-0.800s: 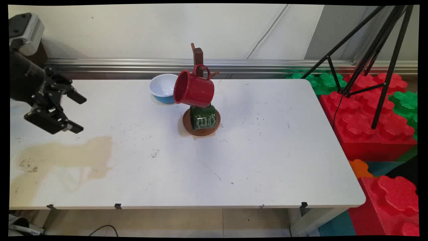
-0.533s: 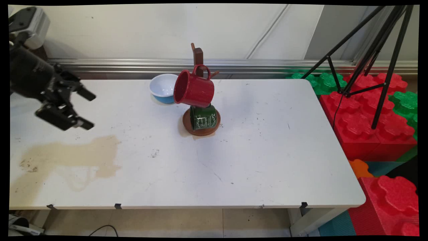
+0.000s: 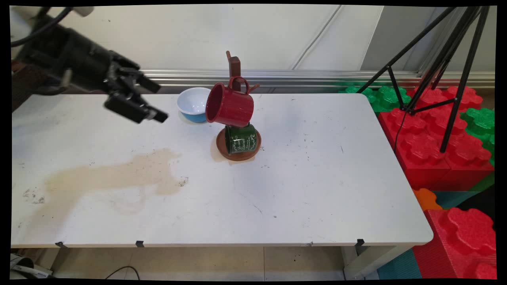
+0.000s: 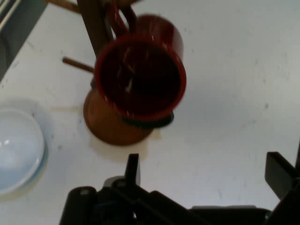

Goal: Pick up the red mug from the rack

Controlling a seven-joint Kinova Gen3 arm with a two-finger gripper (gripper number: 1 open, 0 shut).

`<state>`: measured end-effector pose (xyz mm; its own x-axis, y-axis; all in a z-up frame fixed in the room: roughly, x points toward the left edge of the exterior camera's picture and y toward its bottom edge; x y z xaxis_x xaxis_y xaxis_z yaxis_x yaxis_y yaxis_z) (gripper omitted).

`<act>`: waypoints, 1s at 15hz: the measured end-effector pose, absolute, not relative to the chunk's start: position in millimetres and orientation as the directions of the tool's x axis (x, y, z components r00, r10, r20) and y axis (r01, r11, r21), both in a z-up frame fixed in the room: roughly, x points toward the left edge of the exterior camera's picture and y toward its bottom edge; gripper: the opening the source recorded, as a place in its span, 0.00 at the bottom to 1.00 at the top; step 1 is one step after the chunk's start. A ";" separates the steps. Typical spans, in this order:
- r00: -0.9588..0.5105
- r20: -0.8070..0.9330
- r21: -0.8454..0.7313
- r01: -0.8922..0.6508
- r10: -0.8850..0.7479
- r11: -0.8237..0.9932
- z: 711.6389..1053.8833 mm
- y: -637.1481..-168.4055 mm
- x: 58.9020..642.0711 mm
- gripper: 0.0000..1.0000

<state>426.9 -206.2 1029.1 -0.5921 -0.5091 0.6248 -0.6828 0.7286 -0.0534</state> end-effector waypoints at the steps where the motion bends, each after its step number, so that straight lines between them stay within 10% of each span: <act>1: -0.577 0.640 -0.050 -0.690 -0.507 0.722 1028.6 -210.4 422.3 1.00; 15: -0.417 0.684 0.067 -0.781 -0.599 0.621 967.7 -274.8 363.5 1.00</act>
<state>363.5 -274.8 967.7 -0.4173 -0.5987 0.6837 -0.7811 0.6208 0.0669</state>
